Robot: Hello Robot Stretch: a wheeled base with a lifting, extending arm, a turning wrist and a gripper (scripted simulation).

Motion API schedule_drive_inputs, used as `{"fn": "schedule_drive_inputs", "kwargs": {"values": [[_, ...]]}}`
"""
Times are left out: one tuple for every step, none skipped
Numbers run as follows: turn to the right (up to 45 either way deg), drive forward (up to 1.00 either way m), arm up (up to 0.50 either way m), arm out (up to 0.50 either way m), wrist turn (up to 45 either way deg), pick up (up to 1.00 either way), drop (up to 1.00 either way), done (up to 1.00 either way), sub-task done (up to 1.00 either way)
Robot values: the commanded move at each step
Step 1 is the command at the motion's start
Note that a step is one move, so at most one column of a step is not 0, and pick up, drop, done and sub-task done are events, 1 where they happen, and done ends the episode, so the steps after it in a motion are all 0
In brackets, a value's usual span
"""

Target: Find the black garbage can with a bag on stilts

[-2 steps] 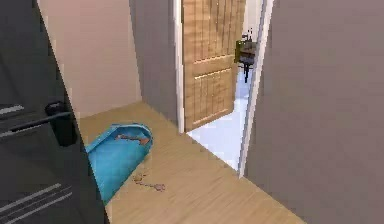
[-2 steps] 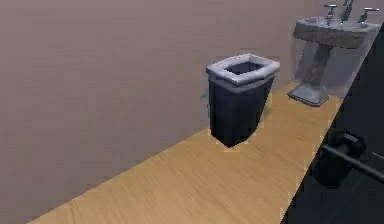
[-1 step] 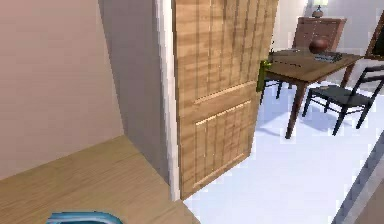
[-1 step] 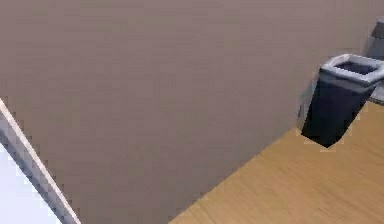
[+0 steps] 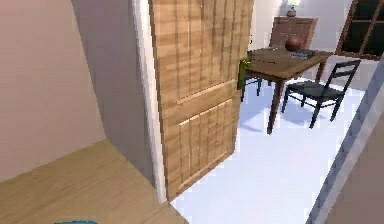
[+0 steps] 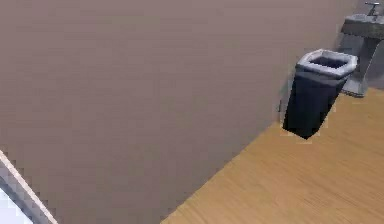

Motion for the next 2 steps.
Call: {"fn": "schedule_drive_inputs", "kwargs": {"values": [[0.0,0.55,0.00,0.00,0.0,0.00,0.00,0.00,0.00],[42.0,0.00,0.00,0.00,0.0,0.00,0.00,0.00,0.00]]}}
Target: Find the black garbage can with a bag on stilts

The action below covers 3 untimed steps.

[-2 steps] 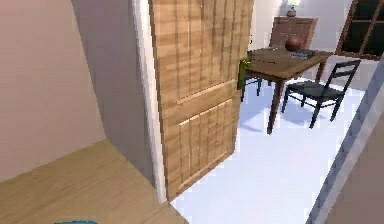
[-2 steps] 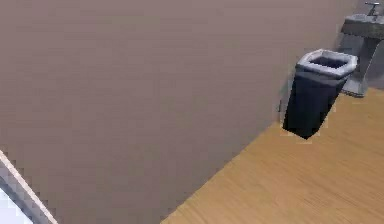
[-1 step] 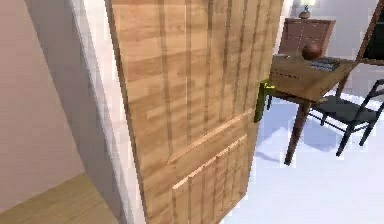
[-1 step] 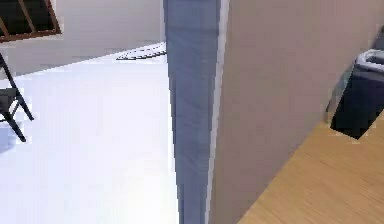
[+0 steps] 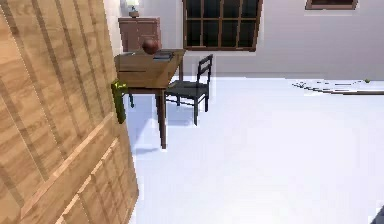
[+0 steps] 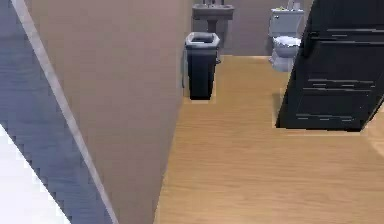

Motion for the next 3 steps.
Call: {"fn": "schedule_drive_inputs", "kwargs": {"values": [[0.0,0.45,0.00,0.00,0.0,0.00,0.00,0.00,0.00],[45.0,0.00,0.00,0.00,0.0,0.00,0.00,0.00,0.00],[3.0,0.00,0.00,0.00,0.0,0.00,0.00,0.00,0.00]]}}
